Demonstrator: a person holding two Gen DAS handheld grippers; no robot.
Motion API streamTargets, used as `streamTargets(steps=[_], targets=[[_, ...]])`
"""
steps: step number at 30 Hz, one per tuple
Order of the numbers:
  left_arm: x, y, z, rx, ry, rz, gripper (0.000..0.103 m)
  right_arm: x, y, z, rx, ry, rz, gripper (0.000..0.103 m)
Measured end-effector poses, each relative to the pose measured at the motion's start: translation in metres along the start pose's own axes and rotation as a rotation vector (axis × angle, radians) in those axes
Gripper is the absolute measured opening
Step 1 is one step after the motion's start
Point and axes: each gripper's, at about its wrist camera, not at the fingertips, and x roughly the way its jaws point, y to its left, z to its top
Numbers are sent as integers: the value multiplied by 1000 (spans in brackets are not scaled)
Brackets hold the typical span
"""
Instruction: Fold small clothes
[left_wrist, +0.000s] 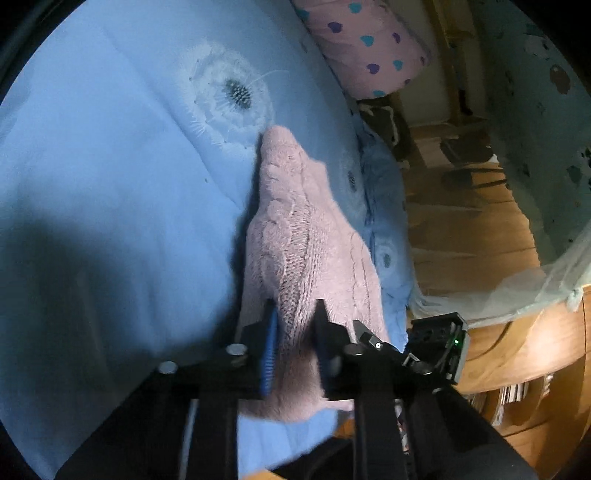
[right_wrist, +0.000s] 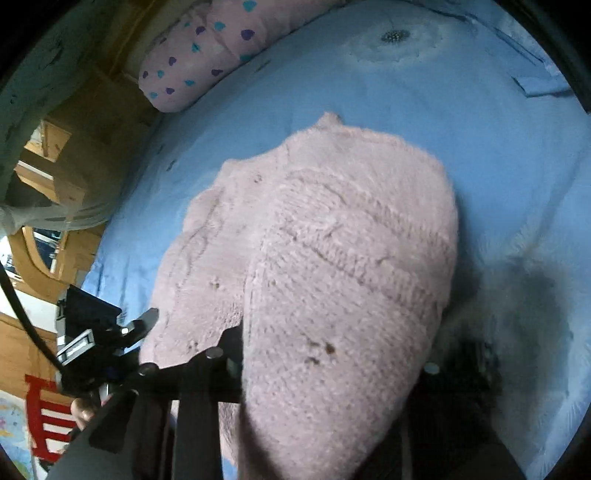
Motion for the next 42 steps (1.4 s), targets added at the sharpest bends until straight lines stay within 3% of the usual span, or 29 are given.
streamTargets(steps=[4,6,7,8,10,12,13,14,16,18,20,22,24,25,26,27,28,29,30,32,35,42], targets=[[-14,-9,-24,57,22,38,0,-16,-9,-15,59,53,35,33],[-10,-7,-28,63,35,62,0,-13,-15,-24,91,81,25,38],[-8,-3,-25,48,38,73,2,-8,-20,-24,92,98,-3,47],[-7,-2,-21,23,34,71,13,-4,-24,-22,85,97,-29,61],[-19,8,-13,-68,-48,44,16,-6,-33,-19,87,62,-34,66],[-30,10,-8,-104,-134,-26,38,-9,-36,-15,120,28,-46,67],[-33,7,-5,-92,-160,-58,60,-12,-39,-15,141,-1,-53,69],[-31,2,-1,-60,-165,-72,71,-13,-43,-14,163,-23,-61,74],[-17,-7,4,-6,-120,-71,71,-13,-48,-9,198,-66,-71,77],[16,-10,9,17,-1,-20,71,-7,-51,-2,201,-84,-59,81],[51,-6,8,52,112,95,70,3,-50,-1,164,-74,-31,96],[59,-17,2,145,92,128,73,10,-42,1,80,-44,-36,102],[72,-27,-1,193,138,157,73,16,-33,2,6,-21,-63,102],[75,-29,-2,195,140,171,68,16,-31,2,-4,-23,-68,101],[77,-32,-1,182,131,184,43,16,-31,1,-3,-28,-73,97],[79,-34,-3,159,128,195,41,13,-32,0,2,-36,-80,94],[78,-37,-7,171,109,205,36,10,-32,-1,18,-49,-94,82],[77,-46,-16,230,76,235,33,10,-32,-1,29,-50,-73,56],[77,-55,-23,283,55,269,32,11,-35,-3,45,-23,-13,43],[77,-76,-33,381,13,322,29,16,-30,-6,32,-11,-7,39],[66,-76,-39,440,-30,342,27,10,-15,-5,-35,-24,-42,35],[32,-102,-46,547,-115,314,26,-34,12,5,-92,-113,24,34]])
